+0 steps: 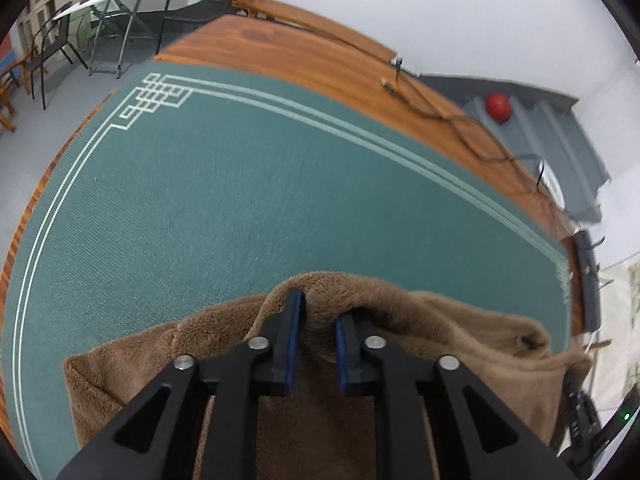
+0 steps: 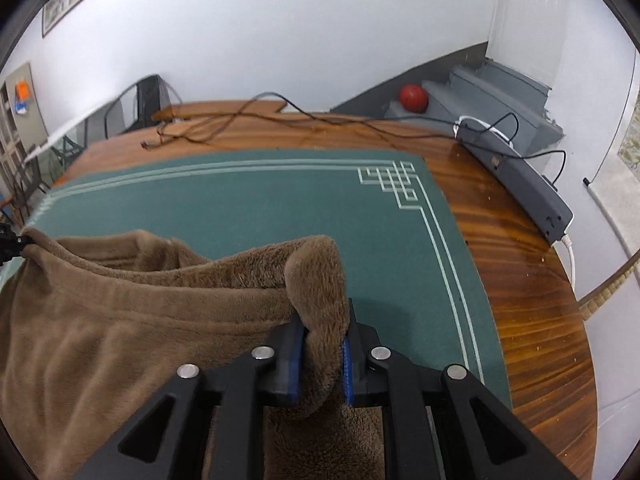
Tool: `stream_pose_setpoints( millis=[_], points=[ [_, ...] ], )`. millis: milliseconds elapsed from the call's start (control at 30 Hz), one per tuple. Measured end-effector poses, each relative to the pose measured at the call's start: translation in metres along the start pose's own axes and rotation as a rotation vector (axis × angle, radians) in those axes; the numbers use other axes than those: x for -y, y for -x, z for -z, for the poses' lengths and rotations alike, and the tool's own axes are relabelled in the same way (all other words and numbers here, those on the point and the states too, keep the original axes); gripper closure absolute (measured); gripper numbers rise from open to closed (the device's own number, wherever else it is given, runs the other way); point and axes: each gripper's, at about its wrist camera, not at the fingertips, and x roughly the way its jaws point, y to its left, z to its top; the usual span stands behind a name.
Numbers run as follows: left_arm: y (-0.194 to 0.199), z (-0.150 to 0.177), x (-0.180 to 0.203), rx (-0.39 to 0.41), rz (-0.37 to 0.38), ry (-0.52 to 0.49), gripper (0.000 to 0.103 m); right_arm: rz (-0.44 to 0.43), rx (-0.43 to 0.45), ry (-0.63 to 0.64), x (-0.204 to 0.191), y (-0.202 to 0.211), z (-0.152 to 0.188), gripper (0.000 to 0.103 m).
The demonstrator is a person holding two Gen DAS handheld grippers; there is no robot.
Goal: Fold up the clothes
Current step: 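Lower the hem onto the sweatshirt and open both grippers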
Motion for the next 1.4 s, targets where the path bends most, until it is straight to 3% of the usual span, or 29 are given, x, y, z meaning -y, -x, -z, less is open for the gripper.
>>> stream_pose_setpoints(
  millis=[67,100,133,167,200,267,367,500,567,600,667,767,800,900,967,1067,1200,1400],
  points=[
    [0.000,-0.002,-0.002,-0.022,-0.042,-0.013,0.044,-0.014,-0.037,0.003,0.001,-0.007,0.000,0.083],
    [0.001,-0.004,-0.004,-0.034,-0.070,-0.017,0.017,-0.013,-0.048,0.006,0.001,-0.008,-0.002,0.079],
    [0.004,-0.007,-0.008,-0.045,-0.075,-0.015,0.014,-0.007,-0.054,0.005,0.003,-0.008,-0.003,0.076],
    [0.007,-0.009,-0.011,-0.055,-0.075,-0.012,0.014,-0.001,-0.058,0.004,0.004,-0.007,-0.004,0.063],
    [0.014,-0.011,-0.015,-0.061,-0.048,-0.010,0.014,0.008,-0.053,-0.007,0.007,-0.004,-0.004,0.041],
    [0.026,-0.012,-0.019,-0.061,-0.007,-0.022,0.014,0.014,-0.032,-0.032,0.013,0.005,-0.004,0.029],
    [0.045,-0.006,-0.021,-0.035,0.000,-0.084,0.014,0.011,0.007,-0.067,0.022,0.025,-0.003,0.029],
    [0.052,0.000,-0.023,-0.056,-0.002,-0.119,0.014,-0.010,0.044,-0.102,0.028,0.047,0.000,0.029],
    [0.049,0.001,-0.026,-0.111,0.097,-0.059,0.014,-0.050,0.052,-0.094,0.024,0.054,0.002,0.029],
    [0.051,0.002,-0.028,-0.133,0.185,-0.024,0.014,-0.070,0.053,-0.075,0.019,0.056,0.004,0.029],
    [0.057,0.002,-0.031,-0.135,0.310,0.028,0.014,-0.107,0.053,-0.022,0.008,0.059,0.007,0.029],
    [0.074,-0.001,-0.027,-0.043,0.209,-0.011,0.014,-0.163,0.038,0.060,-0.008,0.057,0.011,0.029],
    [0.080,0.000,-0.023,-0.003,0.115,-0.053,0.014,-0.185,0.030,0.075,-0.012,0.056,0.012,0.029],
    [0.090,0.009,-0.013,0.051,0.000,-0.152,0.014,-0.276,-0.002,0.104,-0.023,0.050,0.014,0.029],
    [0.092,0.018,-0.011,0.032,0.057,-0.169,0.014,-0.311,-0.035,0.107,-0.027,0.042,0.015,0.029],
    [0.085,0.036,-0.001,0.008,0.071,-0.229,0.014,-0.277,-0.081,0.095,-0.027,0.022,0.013,0.029],
    [0.051,0.052,0.006,-0.057,0.023,-0.245,0.014,-0.231,-0.139,0.041,-0.021,-0.003,0.002,0.029],
    [0.015,0.065,0.000,-0.109,-0.062,-0.215,0.014,-0.169,-0.176,0.083,-0.026,-0.018,0.000,0.024]
  ],
)
